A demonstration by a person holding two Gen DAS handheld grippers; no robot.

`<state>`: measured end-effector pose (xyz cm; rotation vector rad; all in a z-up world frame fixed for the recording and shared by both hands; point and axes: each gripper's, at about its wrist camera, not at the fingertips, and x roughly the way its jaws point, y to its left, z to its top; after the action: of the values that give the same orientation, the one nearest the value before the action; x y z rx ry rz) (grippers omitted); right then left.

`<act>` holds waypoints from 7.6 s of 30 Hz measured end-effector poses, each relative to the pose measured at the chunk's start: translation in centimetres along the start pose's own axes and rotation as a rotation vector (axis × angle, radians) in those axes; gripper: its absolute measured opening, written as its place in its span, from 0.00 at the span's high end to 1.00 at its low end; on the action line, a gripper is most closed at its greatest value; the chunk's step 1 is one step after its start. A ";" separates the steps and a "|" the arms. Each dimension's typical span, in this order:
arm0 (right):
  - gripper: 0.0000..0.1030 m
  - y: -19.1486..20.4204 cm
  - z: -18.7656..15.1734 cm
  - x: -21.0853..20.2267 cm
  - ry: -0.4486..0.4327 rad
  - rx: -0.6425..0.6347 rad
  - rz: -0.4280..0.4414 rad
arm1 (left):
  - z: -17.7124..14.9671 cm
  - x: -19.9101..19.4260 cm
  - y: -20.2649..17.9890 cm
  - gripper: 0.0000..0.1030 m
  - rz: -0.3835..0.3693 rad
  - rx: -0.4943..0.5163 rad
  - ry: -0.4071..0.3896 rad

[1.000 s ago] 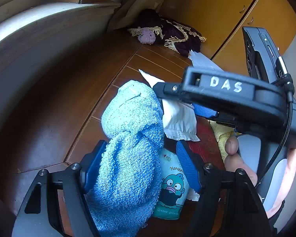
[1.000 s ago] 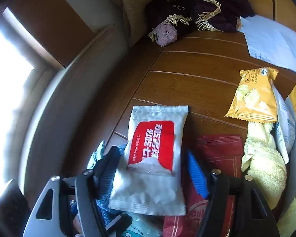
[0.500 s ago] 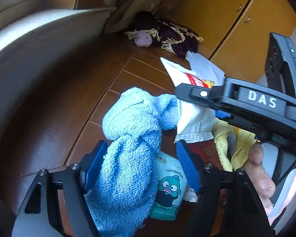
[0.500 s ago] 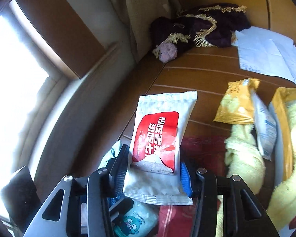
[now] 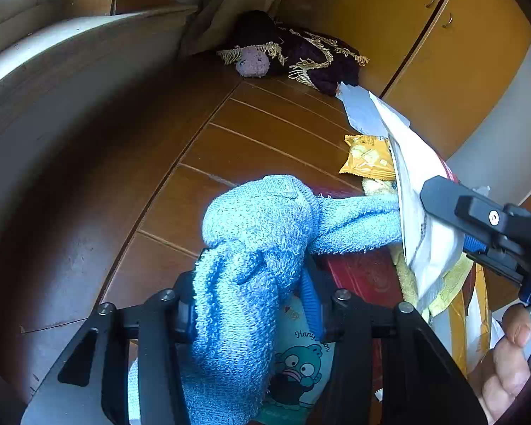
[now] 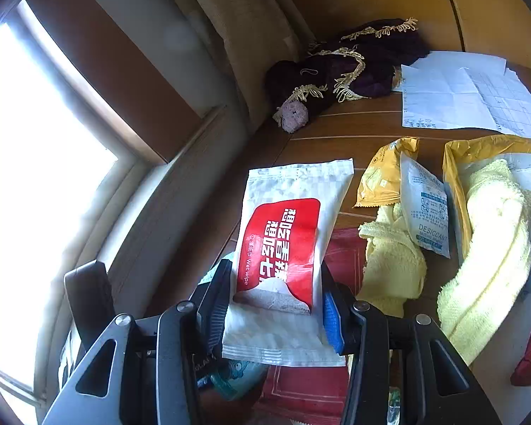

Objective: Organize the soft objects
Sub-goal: 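Carry the blue towel and wet-wipe pack over the tray with both tools, then lower the blue towel and wet-wipe pack into the tray and open both tools, then withdraw both open tools from the tray back over the heap, then grasp the cartoon tissue pack with the left tool while the right grasps the red packet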

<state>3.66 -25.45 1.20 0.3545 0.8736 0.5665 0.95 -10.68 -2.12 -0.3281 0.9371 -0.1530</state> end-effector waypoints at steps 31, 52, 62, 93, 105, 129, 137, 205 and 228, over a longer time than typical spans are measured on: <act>0.54 -10.6 -4.7 -13.4 -0.231 0.173 0.032 | -0.3 -5.8 -13.0 0.61 -0.281 0.062 -0.059; 0.54 -16.4 -7.3 -16.1 -0.234 0.260 -0.102 | -1.2 -0.8 -19.2 0.61 -0.350 0.089 0.080; 0.54 -17.5 -7.7 -16.4 -0.233 0.270 -0.203 | -2.9 -0.5 -22.9 0.61 -0.327 0.168 0.078; 0.53 -17.8 -8.0 -15.5 -0.176 0.239 -0.301 | -3.7 3.4 -22.5 0.61 -0.310 0.092 0.156; 0.51 -16.4 -7.6 -15.3 -0.190 0.175 -0.340 | -4.3 3.0 -22.6 0.44 -0.384 0.136 0.234; 0.41 -8.8 -6.5 -15.9 -0.279 0.025 -0.227 | -0.6 -3.6 -11.9 0.30 -0.433 -0.004 0.011; 0.41 -5.5 -6.0 -11.7 -0.177 -0.005 -0.064 | -1.3 -4.7 -5.3 0.30 -0.208 -0.054 -0.065; 0.40 -1.2 -2.9 2.7 0.135 0.026 -0.124 | -4.1 -4.1 0.8 0.54 -0.038 0.024 -0.094; 0.26 0.2 -2.7 4.2 0.160 -0.003 -0.249 | -4.1 -5.0 2.0 0.54 -0.059 -0.029 -0.120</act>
<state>3.65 -22.61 -2.93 0.1948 1.0538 0.3684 -5.30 -8.31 -1.19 -0.3882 0.8114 -0.1721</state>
